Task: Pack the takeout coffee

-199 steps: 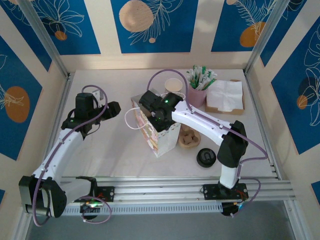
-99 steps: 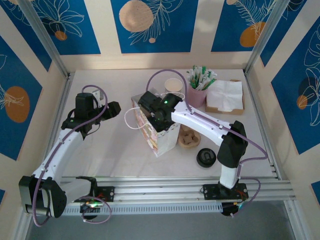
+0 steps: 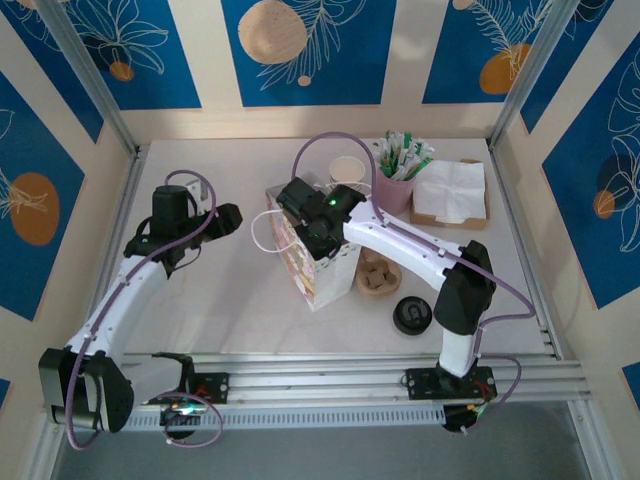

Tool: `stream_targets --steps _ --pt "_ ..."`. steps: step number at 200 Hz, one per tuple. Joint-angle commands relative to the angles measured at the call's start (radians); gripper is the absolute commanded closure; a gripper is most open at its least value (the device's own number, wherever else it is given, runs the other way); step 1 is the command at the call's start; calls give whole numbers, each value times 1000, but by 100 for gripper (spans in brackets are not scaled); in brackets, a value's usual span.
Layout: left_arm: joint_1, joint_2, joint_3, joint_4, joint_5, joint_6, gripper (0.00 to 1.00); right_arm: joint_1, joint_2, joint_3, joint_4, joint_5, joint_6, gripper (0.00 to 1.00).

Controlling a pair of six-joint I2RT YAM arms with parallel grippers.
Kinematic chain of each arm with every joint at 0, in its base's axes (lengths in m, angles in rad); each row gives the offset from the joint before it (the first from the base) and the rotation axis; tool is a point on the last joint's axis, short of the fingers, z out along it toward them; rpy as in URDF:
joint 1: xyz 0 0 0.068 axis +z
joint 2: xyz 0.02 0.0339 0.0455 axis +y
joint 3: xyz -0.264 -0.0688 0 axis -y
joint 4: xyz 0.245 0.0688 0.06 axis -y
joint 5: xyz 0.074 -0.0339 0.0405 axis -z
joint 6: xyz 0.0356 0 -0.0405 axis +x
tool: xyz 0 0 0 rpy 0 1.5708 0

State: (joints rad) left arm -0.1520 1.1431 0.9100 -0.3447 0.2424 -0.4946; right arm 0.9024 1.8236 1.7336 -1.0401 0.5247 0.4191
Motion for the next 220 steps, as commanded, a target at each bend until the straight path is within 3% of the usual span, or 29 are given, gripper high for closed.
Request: stream_targets --steps 1,89,220 --pt "-3 4 -5 -1 20 14 28 -10 21 24 34 15 -6 43" --pt "-4 12 -3 -5 21 13 28 -7 91 -17 6 -42 24 44" --pt "-13 27 -3 -5 29 11 28 -6 13 29 117 103 9 43"
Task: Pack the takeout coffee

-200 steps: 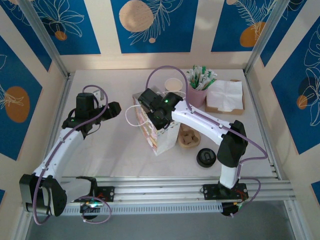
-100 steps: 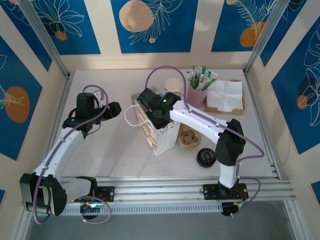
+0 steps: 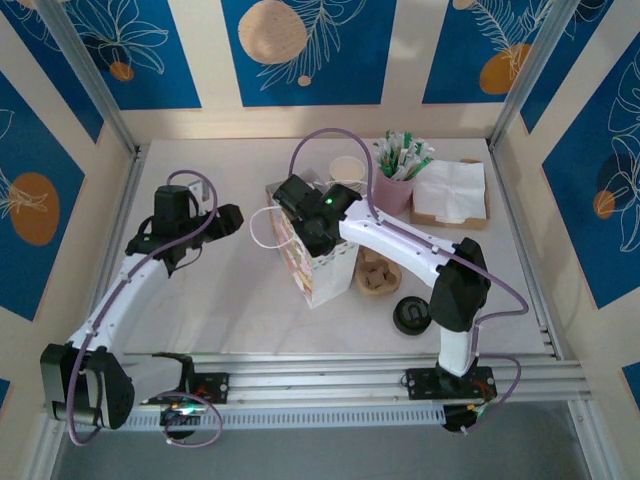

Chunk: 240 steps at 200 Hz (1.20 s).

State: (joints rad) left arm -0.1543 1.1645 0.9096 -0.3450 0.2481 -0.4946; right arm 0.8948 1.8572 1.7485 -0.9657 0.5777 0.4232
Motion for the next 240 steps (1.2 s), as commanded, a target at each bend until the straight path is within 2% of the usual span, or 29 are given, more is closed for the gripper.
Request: stream_targets --steps 1,91,152,240 --pt "-10 6 -3 -5 23 11 28 1 -20 13 44 51 4 43" --pt "-17 10 0 -11 24 14 28 -11 72 -9 7 -31 21 44" --pt "-18 12 2 -12 22 16 27 -11 74 -4 -28 -42 34 44" --pt "-20 12 2 -14 22 18 27 -7 4 39 46 105 18 44"
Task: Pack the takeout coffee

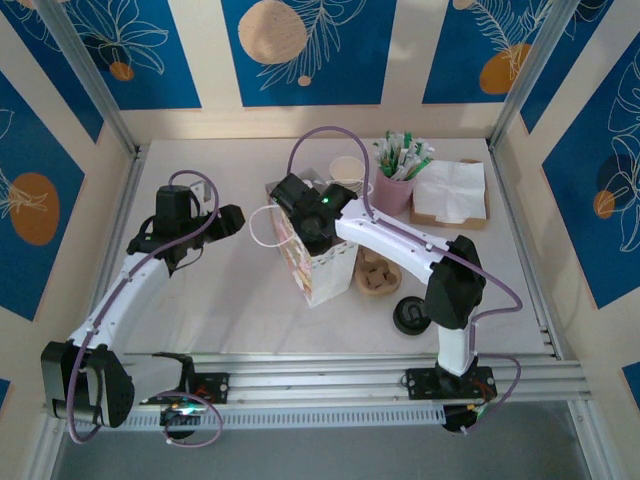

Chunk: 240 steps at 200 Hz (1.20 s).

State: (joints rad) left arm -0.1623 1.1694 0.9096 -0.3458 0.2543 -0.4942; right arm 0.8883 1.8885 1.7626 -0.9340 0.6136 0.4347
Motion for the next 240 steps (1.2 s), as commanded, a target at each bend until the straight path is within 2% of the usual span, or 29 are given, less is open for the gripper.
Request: stream_targets --steps 1,46,135,240 --pt "-11 8 2 -14 16 17 27 0 -28 25 16 70 7 44" --pt "-13 10 2 -14 15 17 27 -3 -8 12 23 98 12 44" --pt "-15 11 2 -13 14 17 27 -11 100 14 -56 -12 71 44" --pt "-16 11 3 -17 11 19 27 -21 81 37 -66 -27 70 44"
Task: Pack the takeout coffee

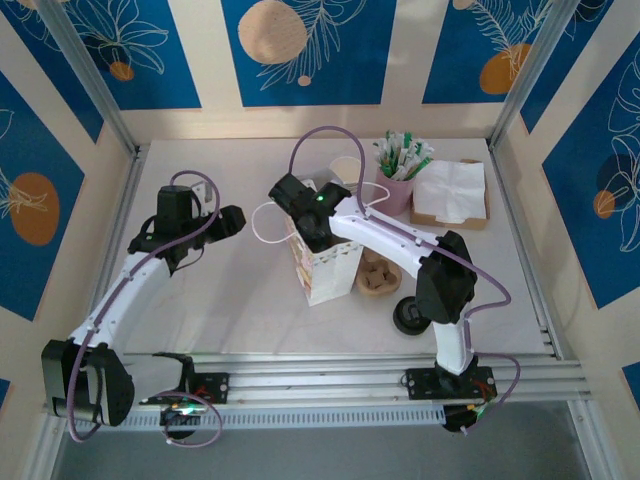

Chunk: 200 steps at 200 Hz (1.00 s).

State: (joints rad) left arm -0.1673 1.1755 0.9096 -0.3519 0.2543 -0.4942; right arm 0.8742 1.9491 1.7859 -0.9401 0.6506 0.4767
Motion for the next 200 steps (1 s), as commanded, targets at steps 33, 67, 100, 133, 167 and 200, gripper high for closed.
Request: stream_targets --steps 33,67,100,133,167,200 --pt "-12 10 3 -13 10 19 27 -11 13 10 -65 -78 39 44" --pt "-14 16 8 -21 8 19 27 -16 11 11 -72 -83 46 44" --pt "-16 18 8 -23 8 20 27 -17 4 16 -71 -92 49 44" --pt "-19 24 11 -29 7 22 27 -17 -15 25 -73 -91 56 44" --pt "-20 30 14 -34 6 22 27 -14 -42 42 -75 -81 59 44" --pt "-25 43 18 -46 4 23 27 -6 -56 56 -75 -87 59 44"
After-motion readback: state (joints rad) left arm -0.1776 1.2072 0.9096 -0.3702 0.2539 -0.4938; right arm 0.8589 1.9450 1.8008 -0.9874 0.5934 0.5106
